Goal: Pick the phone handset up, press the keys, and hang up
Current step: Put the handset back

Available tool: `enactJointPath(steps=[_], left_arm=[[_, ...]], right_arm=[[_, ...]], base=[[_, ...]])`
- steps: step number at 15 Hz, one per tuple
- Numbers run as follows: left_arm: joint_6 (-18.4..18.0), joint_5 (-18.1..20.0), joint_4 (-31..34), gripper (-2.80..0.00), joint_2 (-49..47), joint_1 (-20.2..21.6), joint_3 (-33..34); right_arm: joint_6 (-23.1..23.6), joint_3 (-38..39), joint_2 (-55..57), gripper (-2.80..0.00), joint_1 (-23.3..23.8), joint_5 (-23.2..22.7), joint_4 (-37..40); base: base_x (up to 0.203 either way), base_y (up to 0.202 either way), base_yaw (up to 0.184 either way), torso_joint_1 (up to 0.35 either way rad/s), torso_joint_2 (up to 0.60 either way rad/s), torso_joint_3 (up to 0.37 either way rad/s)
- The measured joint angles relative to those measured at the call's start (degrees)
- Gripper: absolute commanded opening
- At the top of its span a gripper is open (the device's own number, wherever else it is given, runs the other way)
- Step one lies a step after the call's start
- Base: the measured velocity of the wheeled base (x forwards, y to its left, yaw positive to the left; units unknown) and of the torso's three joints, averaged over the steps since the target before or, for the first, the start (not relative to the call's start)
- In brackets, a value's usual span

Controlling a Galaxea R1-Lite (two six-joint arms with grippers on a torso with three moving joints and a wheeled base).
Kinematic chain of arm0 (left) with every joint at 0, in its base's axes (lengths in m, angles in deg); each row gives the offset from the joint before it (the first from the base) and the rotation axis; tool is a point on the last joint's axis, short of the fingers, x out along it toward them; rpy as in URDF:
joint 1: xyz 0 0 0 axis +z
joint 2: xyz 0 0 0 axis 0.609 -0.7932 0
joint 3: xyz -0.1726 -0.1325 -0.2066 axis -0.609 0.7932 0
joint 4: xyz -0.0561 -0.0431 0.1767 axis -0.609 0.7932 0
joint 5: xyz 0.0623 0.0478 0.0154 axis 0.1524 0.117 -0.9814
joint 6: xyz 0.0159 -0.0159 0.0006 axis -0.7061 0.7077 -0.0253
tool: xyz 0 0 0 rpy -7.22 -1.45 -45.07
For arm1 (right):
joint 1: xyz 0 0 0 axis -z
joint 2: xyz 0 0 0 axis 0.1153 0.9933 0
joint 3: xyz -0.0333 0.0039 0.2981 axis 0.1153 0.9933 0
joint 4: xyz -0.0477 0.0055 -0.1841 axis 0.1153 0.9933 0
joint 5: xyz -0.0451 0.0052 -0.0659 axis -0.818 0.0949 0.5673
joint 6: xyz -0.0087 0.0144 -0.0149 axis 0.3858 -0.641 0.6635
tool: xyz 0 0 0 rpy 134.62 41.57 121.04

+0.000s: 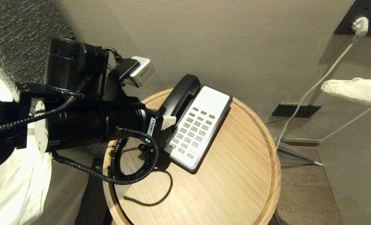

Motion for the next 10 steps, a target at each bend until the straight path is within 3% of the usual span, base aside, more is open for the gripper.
enactJointPath(steps=[10], left_arm=[[-1.4, 3.4, 2.3, -2.8, 0.9, 2.1, -2.8]], right_arm=[[0.0, 0.2, 0.1, -2.8, -0.1, 0.0, 0.0]], base=[[0.0, 0.0, 0.0, 0.0, 0.0, 0.0]])
